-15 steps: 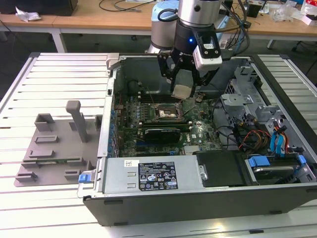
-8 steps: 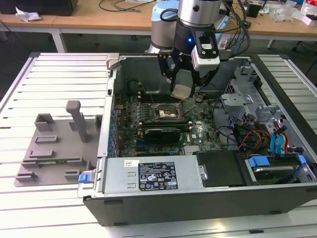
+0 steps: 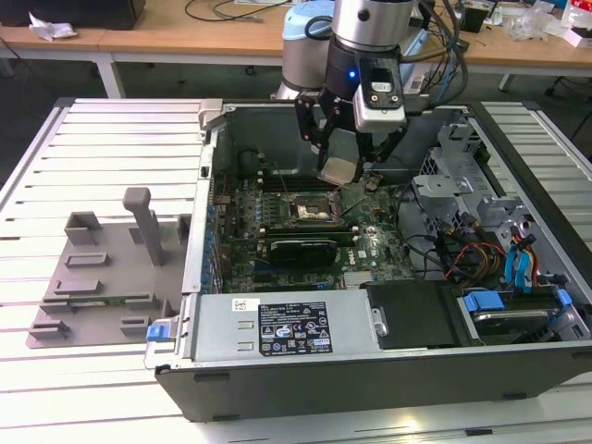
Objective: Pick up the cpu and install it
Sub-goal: 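Place the cpu into insertion slot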
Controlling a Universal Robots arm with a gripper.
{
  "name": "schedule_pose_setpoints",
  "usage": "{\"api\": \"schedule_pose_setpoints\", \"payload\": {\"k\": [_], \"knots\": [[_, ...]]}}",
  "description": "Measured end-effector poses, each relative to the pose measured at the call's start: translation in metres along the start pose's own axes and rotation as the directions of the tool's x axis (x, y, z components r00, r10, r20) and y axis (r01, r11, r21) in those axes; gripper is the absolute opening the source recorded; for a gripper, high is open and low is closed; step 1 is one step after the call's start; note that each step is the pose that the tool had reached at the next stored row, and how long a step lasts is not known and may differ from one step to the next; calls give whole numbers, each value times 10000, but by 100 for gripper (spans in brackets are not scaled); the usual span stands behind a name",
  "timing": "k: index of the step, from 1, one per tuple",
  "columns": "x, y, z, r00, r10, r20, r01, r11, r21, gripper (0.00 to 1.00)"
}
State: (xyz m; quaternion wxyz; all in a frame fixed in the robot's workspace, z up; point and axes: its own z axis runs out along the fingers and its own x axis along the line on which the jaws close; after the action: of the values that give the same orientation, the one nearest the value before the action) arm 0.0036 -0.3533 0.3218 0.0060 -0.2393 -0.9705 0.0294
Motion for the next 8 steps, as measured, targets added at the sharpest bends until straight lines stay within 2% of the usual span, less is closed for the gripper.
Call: {"api": "schedule_pose_setpoints", "payload": {"k": [4, 6, 8], "knots": [[0, 0, 1, 9985, 545, -33, -545, 9985, 2, 55], [0, 0, 1, 9980, 633, -38, -633, 9980, 2, 55], [0, 0, 2, 9959, 903, -54, -903, 9959, 5, 55]]}}
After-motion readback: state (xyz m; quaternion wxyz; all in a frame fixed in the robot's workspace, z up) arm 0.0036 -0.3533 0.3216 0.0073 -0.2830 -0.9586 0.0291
